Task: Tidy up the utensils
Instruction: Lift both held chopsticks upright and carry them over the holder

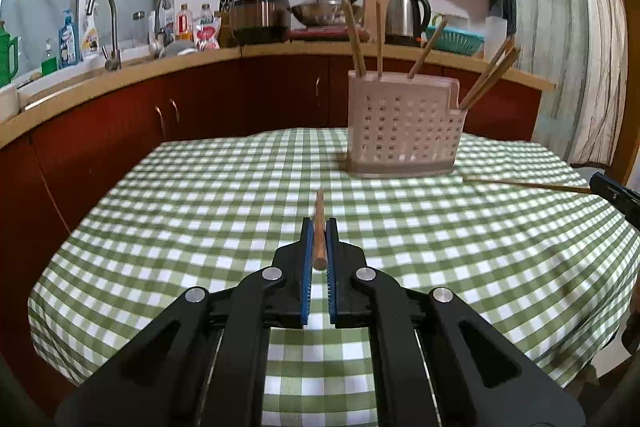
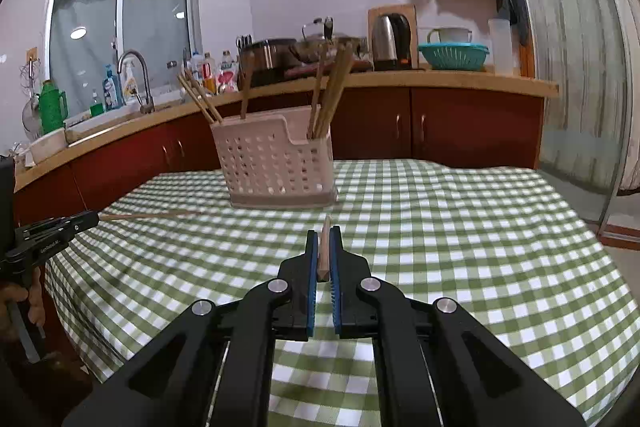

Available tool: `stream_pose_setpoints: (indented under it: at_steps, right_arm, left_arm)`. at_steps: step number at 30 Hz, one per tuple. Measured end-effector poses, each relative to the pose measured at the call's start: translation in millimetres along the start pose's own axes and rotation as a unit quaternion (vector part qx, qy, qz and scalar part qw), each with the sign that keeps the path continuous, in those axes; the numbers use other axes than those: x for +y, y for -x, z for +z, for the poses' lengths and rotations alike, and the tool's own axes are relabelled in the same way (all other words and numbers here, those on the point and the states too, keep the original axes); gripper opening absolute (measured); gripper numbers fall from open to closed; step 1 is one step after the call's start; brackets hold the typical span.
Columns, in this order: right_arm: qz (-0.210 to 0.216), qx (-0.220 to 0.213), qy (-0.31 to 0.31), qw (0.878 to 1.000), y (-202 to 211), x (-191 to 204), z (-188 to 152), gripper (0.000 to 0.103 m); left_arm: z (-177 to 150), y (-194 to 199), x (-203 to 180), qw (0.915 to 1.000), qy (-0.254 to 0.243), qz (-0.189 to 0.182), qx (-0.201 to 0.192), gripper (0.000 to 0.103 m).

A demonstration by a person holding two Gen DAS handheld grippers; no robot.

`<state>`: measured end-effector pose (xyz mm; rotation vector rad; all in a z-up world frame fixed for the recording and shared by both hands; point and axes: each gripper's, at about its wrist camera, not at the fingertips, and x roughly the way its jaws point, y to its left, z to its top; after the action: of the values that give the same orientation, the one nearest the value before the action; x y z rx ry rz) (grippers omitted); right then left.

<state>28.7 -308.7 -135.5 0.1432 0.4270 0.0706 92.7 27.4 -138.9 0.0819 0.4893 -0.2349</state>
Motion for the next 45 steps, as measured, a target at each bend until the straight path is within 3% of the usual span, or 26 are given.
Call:
stream_pose_setpoints:
  at_steps: [6, 14, 29, 45]
  right_arm:
    - [0.003, -0.024, 0.001, 1.000, 13.6, 5.7, 20.0, 0.006]
    - [0.006, -0.048, 0.009, 0.999, 21.8, 13.1, 40.4, 0.006]
    - [0.022, -0.082, 0.020, 0.996, -24.3, 25.0, 81.6, 0.006]
    - [0.022, -0.079, 0.029, 0.996, -47.9, 35.2, 99.9, 0.006]
  left_arm:
    - [21.2, 14.7, -3.2, 0.9999, 0.001, -0.001, -0.016, 0.007]
    - [45.8, 19.3, -5.6, 0.9999, -0.006, -0.015, -0.005, 0.007]
    - [81.4, -6.1, -6.9, 0.9995, -0.021, -0.022, 0.005, 0.007]
    - [108.8, -22.9, -16.3, 0.9991, -0.021, -0.035, -0.011, 0.007]
